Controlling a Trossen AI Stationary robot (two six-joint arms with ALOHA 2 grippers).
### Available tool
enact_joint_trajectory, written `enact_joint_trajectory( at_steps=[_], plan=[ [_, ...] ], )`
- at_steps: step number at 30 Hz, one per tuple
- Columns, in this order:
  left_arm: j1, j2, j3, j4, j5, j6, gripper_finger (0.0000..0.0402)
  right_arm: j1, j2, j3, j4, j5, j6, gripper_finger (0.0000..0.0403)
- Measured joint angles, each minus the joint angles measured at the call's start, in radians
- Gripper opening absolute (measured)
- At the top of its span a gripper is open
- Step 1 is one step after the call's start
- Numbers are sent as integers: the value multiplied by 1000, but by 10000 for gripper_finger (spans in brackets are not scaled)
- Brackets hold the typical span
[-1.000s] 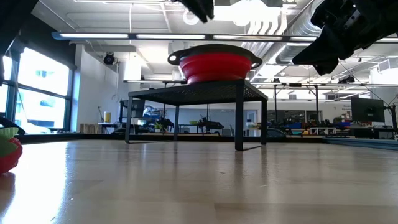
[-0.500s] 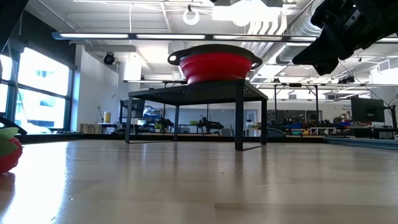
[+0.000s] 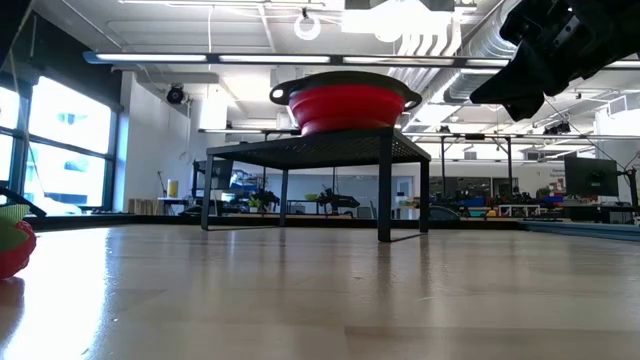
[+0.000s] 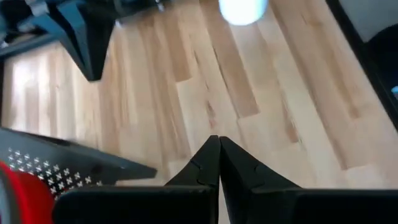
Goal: Pick & Place Fruit
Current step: Put the strawberry into the strainer bowl on the shelf
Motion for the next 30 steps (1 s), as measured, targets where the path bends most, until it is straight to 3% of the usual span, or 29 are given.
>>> enact_joint_trajectory(
  at_steps=[7,14,26,30],
  plan=[
    [9,-3,-52,-14,22,-8,1,0,0,0,0,0,4,2],
    [8,-111,-202,58,55,-26,1,0,0,0,-1,0,4,2],
    [-32,-428,-794,410,105,-156,1,0,0,0,-3,0,8,2],
    [-72,-530,-961,450,112,-228,1,0,0,0,1,1,10,2]
  ],
)
